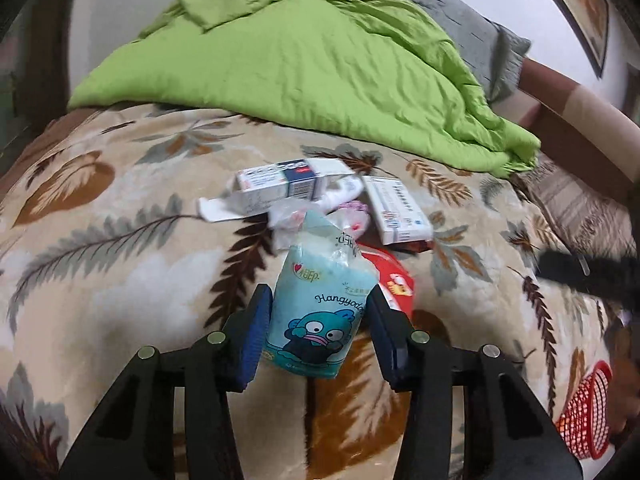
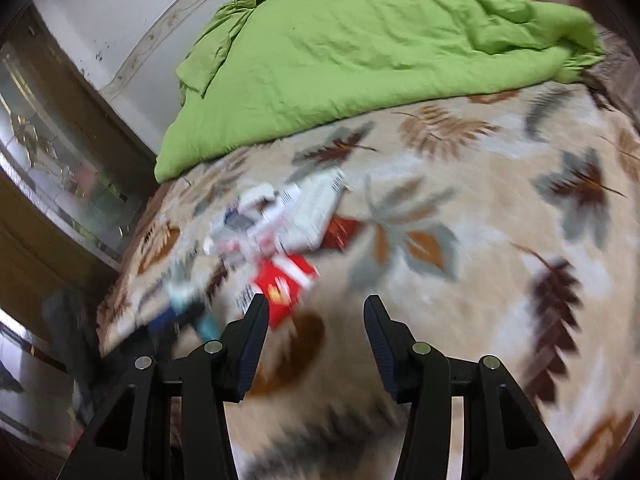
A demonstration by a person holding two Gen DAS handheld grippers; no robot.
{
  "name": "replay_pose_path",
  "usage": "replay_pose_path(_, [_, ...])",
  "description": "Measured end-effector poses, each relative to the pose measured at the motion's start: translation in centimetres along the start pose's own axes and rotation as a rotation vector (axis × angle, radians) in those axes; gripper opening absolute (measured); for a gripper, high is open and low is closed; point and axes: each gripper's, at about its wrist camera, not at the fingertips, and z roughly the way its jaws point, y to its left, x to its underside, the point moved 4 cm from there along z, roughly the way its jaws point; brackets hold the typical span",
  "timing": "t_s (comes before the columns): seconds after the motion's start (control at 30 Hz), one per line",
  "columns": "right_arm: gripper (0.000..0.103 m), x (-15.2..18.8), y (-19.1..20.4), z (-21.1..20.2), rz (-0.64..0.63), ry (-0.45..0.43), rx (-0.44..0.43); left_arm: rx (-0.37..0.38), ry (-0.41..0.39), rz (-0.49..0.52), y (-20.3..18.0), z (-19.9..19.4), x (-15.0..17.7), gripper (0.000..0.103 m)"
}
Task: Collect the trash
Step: 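Grasp the white barcoded medicine box with the right tool while the left tool holds the tissue pack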
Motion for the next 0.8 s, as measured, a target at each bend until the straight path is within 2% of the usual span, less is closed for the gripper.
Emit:
replay_pose_path(0.2, [0.053, -5.2, 0.2, 7.1, 0.023, 0.057, -0.023, -0.029, -0.024, -0.034, 1.4, 0.0, 0.0, 0.046])
replay_pose_path(0.4, [0.053, -7.5, -1.4, 12.7, 0.054, 0.114, -0.007, -0.05, -0.014, -0.007, 1.4, 0.6, 0.0, 0.046])
replay_pose_path(0.5, [0.043, -7.9, -1.6, 14.6, 0.078, 0.137, -0.03, -0.056, -0.014, 0.021, 1.0, 0.8, -0.1, 0.046])
replay_pose_path(0.6, [0.035, -7.8, -0.5, 15.1, 0.056, 0.134, -0.051, -0.051, -0.012, 0.022, 1.0, 0.9, -0.1, 0.046])
replay_pose_path(0.67, [0.024, -7.5, 0.4, 14.5, 0.037, 0.111, -0.07, -0.048, -0.014, 0.019, 1.1, 1.0, -0.2, 0.046])
replay_pose_path(0.8, [0.02, -6.4, 2.0, 11.9, 0.006, 0.059, -0.077, -0.048, -0.018, 0.012, 1.2, 0.8, -0.2, 0.046])
